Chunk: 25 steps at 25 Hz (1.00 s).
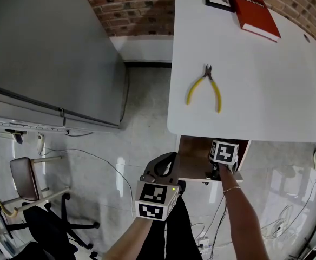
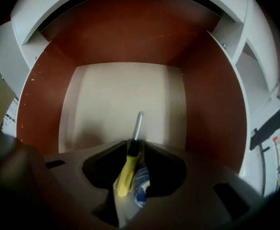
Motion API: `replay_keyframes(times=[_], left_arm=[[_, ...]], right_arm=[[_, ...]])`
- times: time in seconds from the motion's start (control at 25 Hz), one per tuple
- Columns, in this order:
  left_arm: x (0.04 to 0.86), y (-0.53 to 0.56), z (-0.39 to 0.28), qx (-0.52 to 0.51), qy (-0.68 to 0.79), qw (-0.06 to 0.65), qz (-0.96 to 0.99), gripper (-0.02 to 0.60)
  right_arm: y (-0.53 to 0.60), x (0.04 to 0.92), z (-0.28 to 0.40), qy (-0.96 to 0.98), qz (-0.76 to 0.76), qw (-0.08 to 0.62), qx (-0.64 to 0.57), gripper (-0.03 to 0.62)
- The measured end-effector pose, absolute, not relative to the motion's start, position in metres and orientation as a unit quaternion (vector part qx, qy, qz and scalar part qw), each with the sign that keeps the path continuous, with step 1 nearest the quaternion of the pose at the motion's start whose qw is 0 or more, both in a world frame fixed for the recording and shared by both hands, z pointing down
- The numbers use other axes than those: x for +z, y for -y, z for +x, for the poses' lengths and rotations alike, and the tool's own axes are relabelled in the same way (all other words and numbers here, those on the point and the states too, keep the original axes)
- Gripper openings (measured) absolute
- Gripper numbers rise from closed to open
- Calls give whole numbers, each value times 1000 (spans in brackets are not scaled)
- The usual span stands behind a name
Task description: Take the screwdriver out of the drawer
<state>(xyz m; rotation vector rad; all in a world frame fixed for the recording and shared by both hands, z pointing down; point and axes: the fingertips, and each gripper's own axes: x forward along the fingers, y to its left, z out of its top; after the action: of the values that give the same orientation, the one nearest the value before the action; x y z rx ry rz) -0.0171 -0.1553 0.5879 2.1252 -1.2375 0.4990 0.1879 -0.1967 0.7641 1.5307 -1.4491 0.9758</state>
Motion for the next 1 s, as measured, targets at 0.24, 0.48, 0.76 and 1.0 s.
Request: replay_keyframes(times=[0.24,0.48,0.76,1.0], left_arm=[[594,152,-21,195,472,319,799,-8],[596,155,-27,195,476,318,796,-8],[598,157,-28,195,477,319,795,-8],[600,156,-29,199,474,318,796,-8]], right_arm=[[200,763,190,555,601,453,354,112],[200,765,190,537,609,466,351,112],[201,762,193,534,620,444,365,103],[195,761,189,548,631,386,390,86]])
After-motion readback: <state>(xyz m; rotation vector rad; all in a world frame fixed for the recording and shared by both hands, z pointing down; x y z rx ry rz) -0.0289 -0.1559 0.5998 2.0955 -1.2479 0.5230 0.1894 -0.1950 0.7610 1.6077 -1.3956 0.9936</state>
